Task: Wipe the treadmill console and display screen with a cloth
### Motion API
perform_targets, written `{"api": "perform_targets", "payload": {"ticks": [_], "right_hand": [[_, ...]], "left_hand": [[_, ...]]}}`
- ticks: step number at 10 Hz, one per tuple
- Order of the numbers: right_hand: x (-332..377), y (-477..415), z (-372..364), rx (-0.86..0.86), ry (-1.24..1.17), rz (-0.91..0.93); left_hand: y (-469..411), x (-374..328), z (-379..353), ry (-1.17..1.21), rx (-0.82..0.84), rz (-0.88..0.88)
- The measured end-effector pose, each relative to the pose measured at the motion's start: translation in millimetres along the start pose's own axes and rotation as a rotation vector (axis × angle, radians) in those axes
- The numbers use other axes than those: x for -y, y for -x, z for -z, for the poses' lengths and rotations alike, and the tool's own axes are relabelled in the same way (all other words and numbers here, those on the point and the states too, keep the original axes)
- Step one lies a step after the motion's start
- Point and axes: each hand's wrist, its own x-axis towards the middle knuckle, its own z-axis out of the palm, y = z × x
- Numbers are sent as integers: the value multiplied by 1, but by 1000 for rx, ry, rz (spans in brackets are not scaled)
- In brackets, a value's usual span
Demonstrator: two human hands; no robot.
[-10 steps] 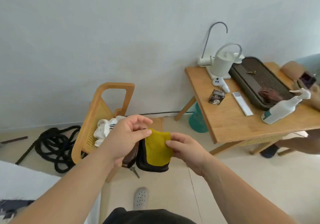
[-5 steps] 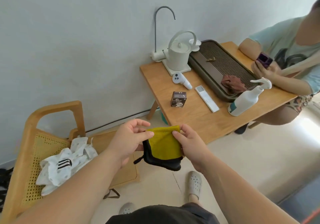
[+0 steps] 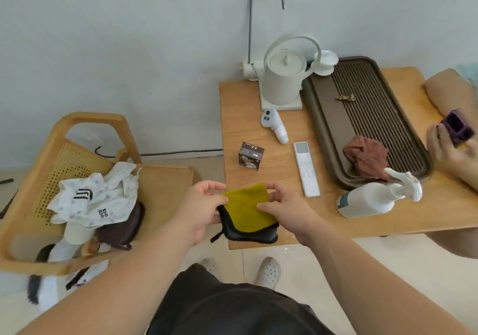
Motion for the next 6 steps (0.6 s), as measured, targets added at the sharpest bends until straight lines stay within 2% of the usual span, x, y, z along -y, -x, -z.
{"api": "perform_targets", "payload": {"ticks": [1,3,4,5,6], "right_hand": [[2,-19,5,34,63,-2],[-13,-46,3,-9,197,-84],[-26,-55,5,-19,355,-111],[-36,-59,7,-23,417,-148],[-29,-64,12,-33,396,-154]], "left_hand": [[-6,4,-3,32,-24,40],[-41,26,-5,131,-11,182],[-53,37,-8,15,22,219],[-60,44,-4,-121,13,219],[-60,39,0,-147,-81,194]]}}
